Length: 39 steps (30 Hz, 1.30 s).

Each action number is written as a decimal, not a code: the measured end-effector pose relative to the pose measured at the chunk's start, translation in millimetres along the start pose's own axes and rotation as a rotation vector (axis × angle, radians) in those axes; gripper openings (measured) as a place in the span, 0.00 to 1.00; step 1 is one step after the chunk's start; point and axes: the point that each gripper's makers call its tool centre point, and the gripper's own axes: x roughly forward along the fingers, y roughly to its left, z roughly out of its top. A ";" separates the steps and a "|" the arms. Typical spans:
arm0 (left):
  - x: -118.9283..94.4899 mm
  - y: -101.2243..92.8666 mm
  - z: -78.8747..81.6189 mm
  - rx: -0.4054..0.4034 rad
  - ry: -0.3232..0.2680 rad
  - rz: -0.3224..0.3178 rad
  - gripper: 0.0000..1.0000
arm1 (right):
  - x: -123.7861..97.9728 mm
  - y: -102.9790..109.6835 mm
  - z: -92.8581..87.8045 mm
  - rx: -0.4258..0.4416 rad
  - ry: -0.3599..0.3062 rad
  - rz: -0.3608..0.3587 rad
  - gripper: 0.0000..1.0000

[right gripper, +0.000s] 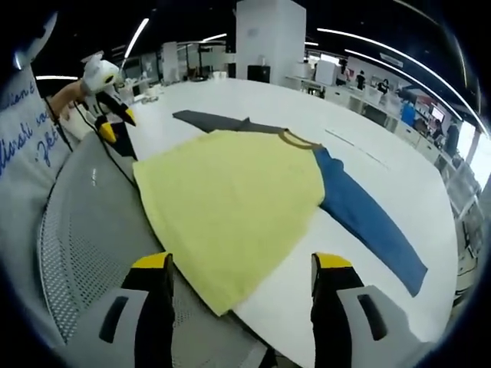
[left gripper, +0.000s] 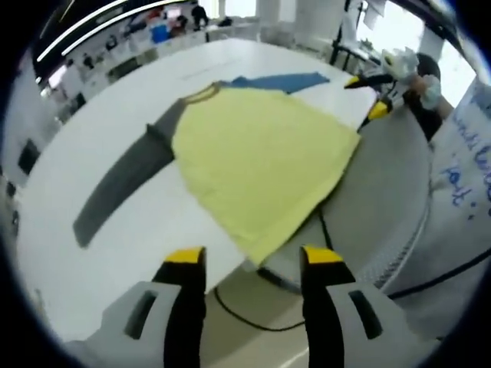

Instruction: Fold the garment on the visible template until the final outline fits inside the template.

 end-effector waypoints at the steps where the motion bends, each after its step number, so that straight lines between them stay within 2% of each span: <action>1: 0.7 0.4 0.2 -0.007 -0.002 0.003 0.47 | 0.2 -0.2 0.7 0.001 -0.004 0.000 0.75; 3: 1.6 1.2 -1.3 -0.019 0.008 0.005 0.48 | 0.6 -0.9 0.9 0.004 -0.005 -0.004 0.77; 13: 5.3 0.0 5.0 -0.026 -0.020 0.011 0.61 | -1.9 -3.0 -0.3 0.018 -0.020 -0.027 0.91; 15: 5.2 -2.8 9.7 -0.030 -0.047 -0.005 0.64 | -3.3 -3.6 0.2 0.026 -0.026 -0.032 0.93; 17: 4.5 -10.1 17.6 -0.057 -0.092 -0.042 0.73 | -5.5 -4.3 2.5 0.047 -0.040 -0.040 0.97; 19: 3.0 -12.4 22.7 -0.056 -0.122 -0.049 0.80 | -9.1 -5.1 7.0 0.057 -0.058 -0.050 1.00; 25: 2.5 -10.9 26.7 -0.064 -0.145 -0.045 0.88 | -13.0 -9.3 14.0 0.037 -0.072 -0.062 1.00; 28: 1.3 -10.3 28.3 -0.036 -0.148 -0.033 0.87 | -13.4 -10.4 13.1 0.038 -0.061 -0.066 1.00; 35: -2.6 -11.8 34.8 -0.033 -0.178 -0.021 0.94 | -17.4 -8.7 16.3 0.051 -0.071 -0.082 1.00; 39: -3.7 -11.6 41.9 -0.031 -0.214 -0.016 0.97 | -21.7 -7.0 23.2 0.061 -0.098 -0.087 1.00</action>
